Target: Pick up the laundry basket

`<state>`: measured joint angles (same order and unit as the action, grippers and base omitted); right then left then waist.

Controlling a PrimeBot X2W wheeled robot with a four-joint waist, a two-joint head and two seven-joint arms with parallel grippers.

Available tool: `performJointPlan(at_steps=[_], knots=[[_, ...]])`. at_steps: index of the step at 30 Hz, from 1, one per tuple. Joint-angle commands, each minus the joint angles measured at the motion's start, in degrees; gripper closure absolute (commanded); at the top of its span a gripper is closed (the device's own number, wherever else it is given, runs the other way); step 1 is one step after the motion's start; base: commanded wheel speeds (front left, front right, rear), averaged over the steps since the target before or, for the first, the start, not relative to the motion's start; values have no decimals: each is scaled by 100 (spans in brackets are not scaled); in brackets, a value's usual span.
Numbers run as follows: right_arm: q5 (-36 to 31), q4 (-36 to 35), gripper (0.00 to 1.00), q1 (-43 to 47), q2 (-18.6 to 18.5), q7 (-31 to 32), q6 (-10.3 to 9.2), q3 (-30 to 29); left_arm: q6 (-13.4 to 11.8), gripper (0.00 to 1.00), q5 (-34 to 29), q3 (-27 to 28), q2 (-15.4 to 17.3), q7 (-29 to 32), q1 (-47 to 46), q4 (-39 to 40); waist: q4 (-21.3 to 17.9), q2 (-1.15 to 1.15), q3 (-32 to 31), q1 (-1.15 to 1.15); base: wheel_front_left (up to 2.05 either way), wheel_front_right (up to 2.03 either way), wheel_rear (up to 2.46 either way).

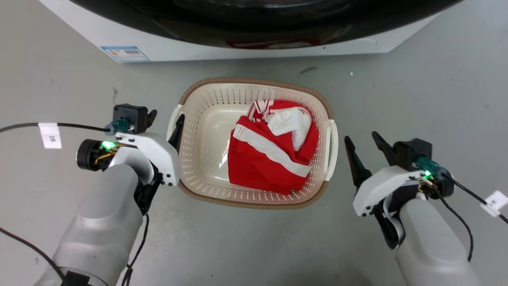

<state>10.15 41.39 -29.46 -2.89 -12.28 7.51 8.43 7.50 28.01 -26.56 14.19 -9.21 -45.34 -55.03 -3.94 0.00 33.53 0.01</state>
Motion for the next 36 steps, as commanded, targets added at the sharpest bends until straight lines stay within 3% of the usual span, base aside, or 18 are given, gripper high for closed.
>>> performJointPlan(at_steps=[1,18,32,33,34,35,36], knots=[[62,99,0,-149,2,-45,-3,65,-4,0,68,-48,42,14,-119,-43,-92,0,228,-1,0,0,0],[1214,1590,0,-1522,5,8,-3,1434,-3,0,1020,-846,710,560,-1120,-620,-379,0,1310,-1,0,0,0],[2487,1827,0,-2227,6,688,-3,2774,-6,0,1621,-1404,1026,1283,-1475,-775,-511,0,1688,-1,0,0,0],[2577,1806,35,-2256,6,753,-3,2882,-6,0,1666,-1443,1031,1365,-1500,-784,-517,0,1704,-1,0,0,0],[2687,1785,84,-2283,6,817,-3,2960,-6,16,1717,-1478,1026,1432,-1512,-786,-521,0,1718,-1,0,0,0],[2765,1799,100,-2320,0,889,-3,3054,-5,64,1769,-1503,1031,1460,-1526,-771,-525,0,1730,-1,0,0,0],[2837,1815,100,-2360,-1,922,-3,3131,-5,100,1811,-1527,1042,1470,-1542,-763,-531,0,1739,-1,0,0,0]])
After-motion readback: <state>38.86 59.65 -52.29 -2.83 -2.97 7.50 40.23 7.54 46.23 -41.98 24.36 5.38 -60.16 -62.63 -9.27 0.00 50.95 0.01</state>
